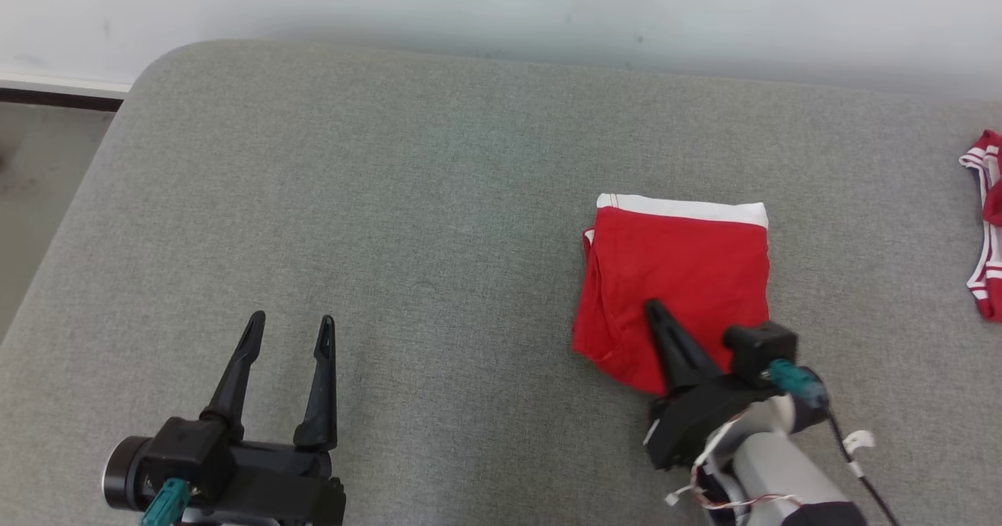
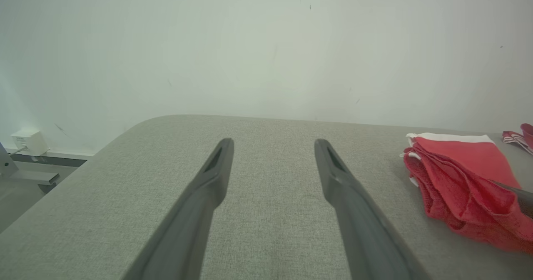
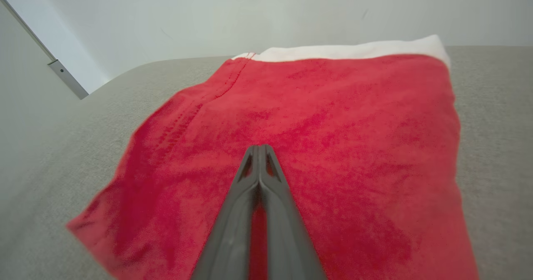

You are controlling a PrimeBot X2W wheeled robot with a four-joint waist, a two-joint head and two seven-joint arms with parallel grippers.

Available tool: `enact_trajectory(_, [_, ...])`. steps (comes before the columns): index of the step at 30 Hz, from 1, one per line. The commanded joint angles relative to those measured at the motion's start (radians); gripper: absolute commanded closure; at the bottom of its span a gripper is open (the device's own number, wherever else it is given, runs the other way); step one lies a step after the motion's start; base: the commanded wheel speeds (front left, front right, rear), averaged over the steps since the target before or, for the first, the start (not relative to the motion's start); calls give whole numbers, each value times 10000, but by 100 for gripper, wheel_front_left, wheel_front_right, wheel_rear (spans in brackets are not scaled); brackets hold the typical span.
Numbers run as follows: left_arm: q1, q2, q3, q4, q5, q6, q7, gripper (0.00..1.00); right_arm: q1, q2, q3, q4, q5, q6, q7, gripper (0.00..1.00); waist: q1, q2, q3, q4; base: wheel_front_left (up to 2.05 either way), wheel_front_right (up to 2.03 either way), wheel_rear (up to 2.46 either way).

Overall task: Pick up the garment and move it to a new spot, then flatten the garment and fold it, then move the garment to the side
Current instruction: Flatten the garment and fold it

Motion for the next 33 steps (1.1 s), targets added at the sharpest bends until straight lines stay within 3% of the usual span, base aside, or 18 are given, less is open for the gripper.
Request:
enact_trajectory(1, [-118,-5,-15,25,-27,-9,-1,0,-60,164,251,34,-54,-29,-41,100,-1,-1,26,42,0,0,0])
enact_trajectory(12, [-67,-7,-43,77,-71,89,-1,0,-246,335,1668,-514,845,-29,-43,100,-1,-1,4,-44,0,0,0])
enact_trajectory(17, [82,-4,154,78,84,58,-1,0,-267,332,908,-1136,546,-29,-41,100,-1,-1,-182,-534,0,0,0])
enact_trajectory(27, [449,18,614,54,359,-54,0,0,866,-743,-840,-3035,-171,-29,-41,100,-1,-1,-690,-1700,0,0,0])
enact_trajectory(33, [726,41,866,2,439,-103,0,0,1966,-933,-1813,-3948,-337,-29,-42,100,-1,-1,-972,-2072,0,0,0])
